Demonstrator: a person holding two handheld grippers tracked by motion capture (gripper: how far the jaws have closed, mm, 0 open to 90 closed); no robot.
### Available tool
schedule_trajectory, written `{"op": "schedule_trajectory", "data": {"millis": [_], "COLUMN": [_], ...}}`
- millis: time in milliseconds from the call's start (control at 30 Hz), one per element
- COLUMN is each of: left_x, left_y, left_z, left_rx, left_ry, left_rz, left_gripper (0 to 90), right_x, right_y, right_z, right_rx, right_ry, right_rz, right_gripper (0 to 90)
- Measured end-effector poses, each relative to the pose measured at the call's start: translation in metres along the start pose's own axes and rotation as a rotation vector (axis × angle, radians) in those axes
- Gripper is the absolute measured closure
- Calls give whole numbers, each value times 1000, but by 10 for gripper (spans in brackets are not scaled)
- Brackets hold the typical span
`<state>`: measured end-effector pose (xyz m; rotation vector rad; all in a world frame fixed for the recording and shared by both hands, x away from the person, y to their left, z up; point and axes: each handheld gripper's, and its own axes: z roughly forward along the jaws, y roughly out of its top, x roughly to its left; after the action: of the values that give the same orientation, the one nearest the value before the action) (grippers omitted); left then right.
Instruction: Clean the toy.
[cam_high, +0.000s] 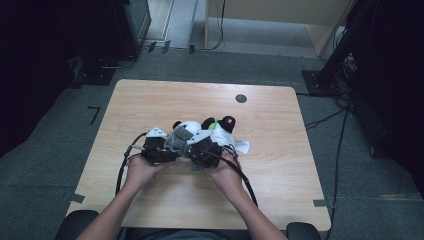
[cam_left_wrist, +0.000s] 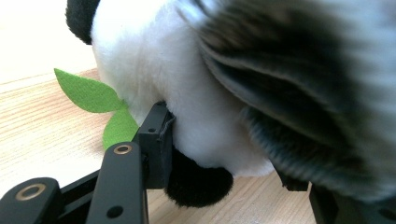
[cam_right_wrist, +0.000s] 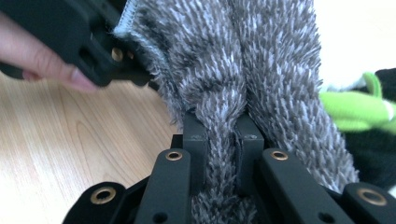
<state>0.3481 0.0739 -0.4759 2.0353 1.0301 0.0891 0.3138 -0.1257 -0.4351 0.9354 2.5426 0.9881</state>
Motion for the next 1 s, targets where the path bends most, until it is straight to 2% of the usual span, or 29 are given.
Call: {"op": "schedule_trajectory", "data": {"millis": [67,300,367,533,667,1000], "left_x": [1,2,2,4,4,3], "left_y": [0,1,1,2,2,2], "left_z": [0,0,0,-1,-1,-1], "left_rx": [-1,-4,-4,-1,-4,-1], "left_ry": [-2,-10,-14,-22,-21,-15], "left_rz": [-6,-18,-27,-31,-32,-20], "left_gripper": [478,477,478,480,481,487], "right_x": [0,1,2,-1,-6,-17], "right_y": [-5,-30,-39,-51,-54,-64], "right_z": [0,5,8,13,6,-21], "right_rx": [-7,23,42,121,131,99], "right_ry": [-1,5,-2,7,19,21], "right_rz": [-2,-17,-36,-36,-19,18], "right_gripper": [802,802,801,801,801,799]}}
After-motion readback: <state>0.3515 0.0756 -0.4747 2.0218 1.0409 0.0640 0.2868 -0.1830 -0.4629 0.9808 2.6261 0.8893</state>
